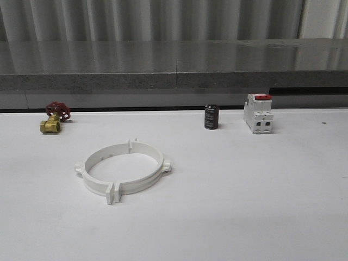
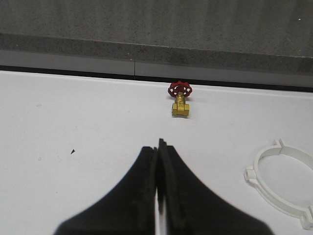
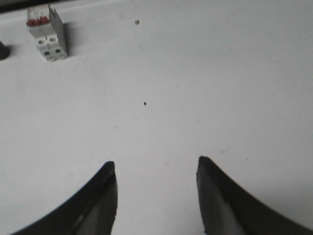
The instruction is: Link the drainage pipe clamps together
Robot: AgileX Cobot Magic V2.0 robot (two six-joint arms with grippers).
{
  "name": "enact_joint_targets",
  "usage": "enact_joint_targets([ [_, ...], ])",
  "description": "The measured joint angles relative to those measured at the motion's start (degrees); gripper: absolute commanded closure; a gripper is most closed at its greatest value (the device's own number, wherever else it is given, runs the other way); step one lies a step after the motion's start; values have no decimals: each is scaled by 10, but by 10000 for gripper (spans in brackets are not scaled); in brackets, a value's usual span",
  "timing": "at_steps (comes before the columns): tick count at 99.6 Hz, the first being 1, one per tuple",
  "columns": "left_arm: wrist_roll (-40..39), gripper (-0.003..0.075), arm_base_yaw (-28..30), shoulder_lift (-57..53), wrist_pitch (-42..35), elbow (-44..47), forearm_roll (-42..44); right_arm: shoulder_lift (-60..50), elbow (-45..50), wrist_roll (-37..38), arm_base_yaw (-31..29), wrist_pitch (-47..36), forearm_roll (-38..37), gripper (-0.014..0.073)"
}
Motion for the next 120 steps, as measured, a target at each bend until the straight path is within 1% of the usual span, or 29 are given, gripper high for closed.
enact_joint_targets([
  [7,0,741,0,0,0,0,0,-31,23,-30,5,13,14,354],
  [14,0,741,0,0,0,0,0,-59,40,-59,8,21,34,451],
  [26,0,741,0,0,0,0,0,-88,56,-94,8,28,72,645],
  [28,0,741,0,0,0,0,0,-91,56,-100,8,28,77,664],
  [36,0,741,0,0,0,0,0,-96,58,-118,8,28,89,657],
  [48,0,741,0,0,0,0,0,-97,59,-124,8,20,93,659],
  [120,0,741,0,0,0,0,0,-97,59,-126,8,19,96,659],
])
